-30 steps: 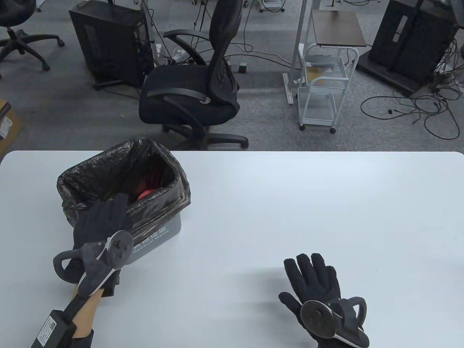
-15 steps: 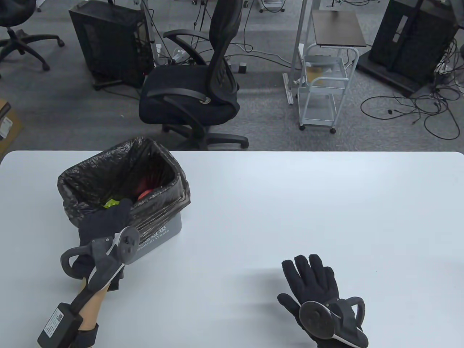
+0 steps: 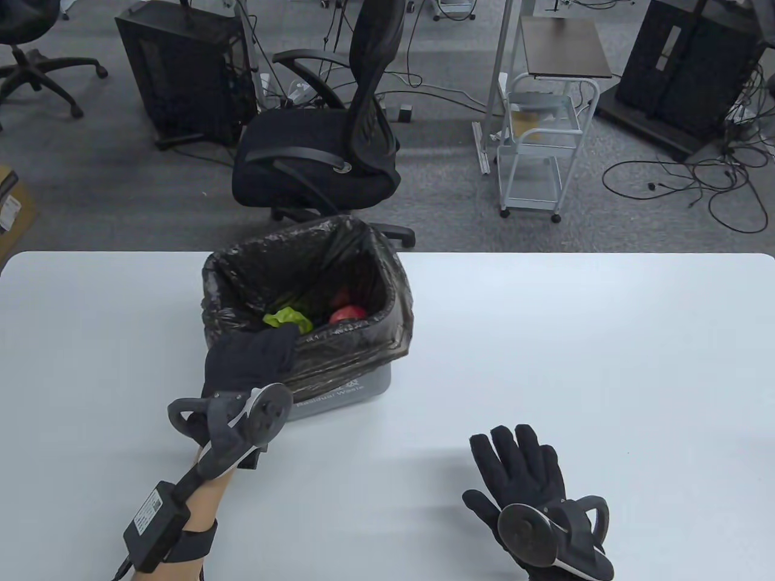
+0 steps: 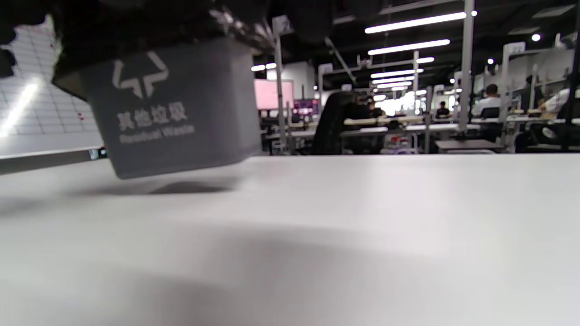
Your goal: Twist garbage bag top to tighten it
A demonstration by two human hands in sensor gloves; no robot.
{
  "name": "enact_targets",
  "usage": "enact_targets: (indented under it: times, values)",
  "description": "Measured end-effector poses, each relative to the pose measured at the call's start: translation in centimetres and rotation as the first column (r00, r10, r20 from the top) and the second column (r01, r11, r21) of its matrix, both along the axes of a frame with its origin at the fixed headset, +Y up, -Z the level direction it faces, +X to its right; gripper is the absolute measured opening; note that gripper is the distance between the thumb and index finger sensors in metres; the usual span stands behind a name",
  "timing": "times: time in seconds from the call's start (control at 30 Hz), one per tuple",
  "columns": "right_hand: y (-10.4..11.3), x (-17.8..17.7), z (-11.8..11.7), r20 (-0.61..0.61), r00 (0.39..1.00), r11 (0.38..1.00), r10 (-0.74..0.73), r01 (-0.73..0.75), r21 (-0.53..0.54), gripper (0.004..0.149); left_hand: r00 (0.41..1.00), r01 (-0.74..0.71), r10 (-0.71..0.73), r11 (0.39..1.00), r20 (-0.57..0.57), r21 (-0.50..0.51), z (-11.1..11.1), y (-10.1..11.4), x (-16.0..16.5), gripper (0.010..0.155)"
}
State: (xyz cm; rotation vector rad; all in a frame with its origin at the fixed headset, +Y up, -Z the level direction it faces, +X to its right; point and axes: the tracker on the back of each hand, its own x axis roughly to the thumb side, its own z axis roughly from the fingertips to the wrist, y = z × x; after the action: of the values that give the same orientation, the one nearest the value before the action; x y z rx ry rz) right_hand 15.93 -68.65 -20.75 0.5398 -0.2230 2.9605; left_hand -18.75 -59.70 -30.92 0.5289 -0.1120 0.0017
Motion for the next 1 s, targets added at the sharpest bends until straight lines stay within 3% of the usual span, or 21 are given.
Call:
enact_targets:
  times: [0.4, 0.53, 1.0]
  values:
    - [0.0, -0.1, 0.0, -0.007, 1.0, 1.0, 0.007, -0.007, -0.003, 0.074, 0.992, 0.053, -0.052, 0.999, 0.113, -0.005, -1.0, -1.3, 5.6, 0.048]
    - [0.0, -0.2, 0.1, -0.013, 1.0, 1.0, 0.007, -0.007, 0.001, 0.074, 0.99, 0.048, -0.045, 0.999, 0.136, -0.017, -1.1, -2.1, 6.1, 0.048]
    - [-0.2, -0.4, 0.0, -0.017, 1.0, 0.999, 0.026, -0.027, -0.022, 0.074, 0.983, 0.051, -0.033, 0.994, 0.181, -0.098, -1.2, -1.5, 6.2, 0.048]
